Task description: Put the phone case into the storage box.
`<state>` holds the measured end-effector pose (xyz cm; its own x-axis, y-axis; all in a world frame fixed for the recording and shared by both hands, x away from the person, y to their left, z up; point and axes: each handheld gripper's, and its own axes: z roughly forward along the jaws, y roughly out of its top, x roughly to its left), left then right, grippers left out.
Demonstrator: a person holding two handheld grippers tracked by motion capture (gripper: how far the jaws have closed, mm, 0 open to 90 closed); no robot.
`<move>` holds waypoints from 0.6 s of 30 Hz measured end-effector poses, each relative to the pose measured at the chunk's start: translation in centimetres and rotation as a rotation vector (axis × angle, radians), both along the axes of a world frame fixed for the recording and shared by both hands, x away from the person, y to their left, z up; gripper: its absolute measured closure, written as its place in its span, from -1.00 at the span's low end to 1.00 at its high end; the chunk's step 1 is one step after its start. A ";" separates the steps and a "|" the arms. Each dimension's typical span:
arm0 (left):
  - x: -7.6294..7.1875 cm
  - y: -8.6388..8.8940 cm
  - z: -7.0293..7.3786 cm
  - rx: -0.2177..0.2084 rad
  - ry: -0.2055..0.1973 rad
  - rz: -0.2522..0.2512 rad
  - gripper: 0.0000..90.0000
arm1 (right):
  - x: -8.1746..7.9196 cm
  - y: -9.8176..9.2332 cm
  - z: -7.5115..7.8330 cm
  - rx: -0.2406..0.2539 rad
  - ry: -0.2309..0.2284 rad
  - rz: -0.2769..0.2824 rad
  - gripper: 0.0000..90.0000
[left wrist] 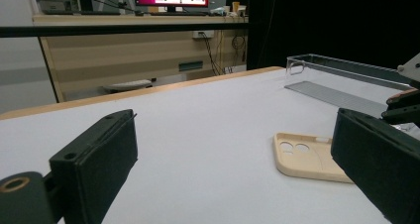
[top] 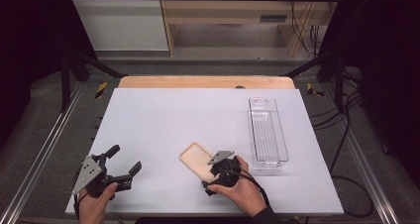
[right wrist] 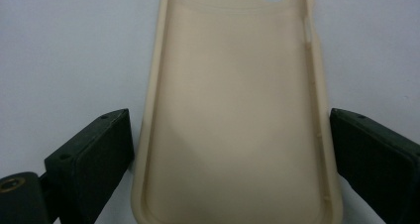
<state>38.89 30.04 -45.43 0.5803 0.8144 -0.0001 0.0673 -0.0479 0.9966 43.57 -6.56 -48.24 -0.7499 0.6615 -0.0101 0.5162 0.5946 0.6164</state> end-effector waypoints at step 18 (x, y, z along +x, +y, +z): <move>-0.5 -0.4 0.5 -0.034 0.041 0.041 -0.94 | -0.3 -0.4 0.3 0.014 -0.057 -0.002 -0.71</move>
<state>38.43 29.63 -44.95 0.5456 0.8365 -0.0510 0.1090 -0.0105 0.9940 43.26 -6.98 -47.90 -0.7471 0.6633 -0.0436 0.4809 0.5847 0.6533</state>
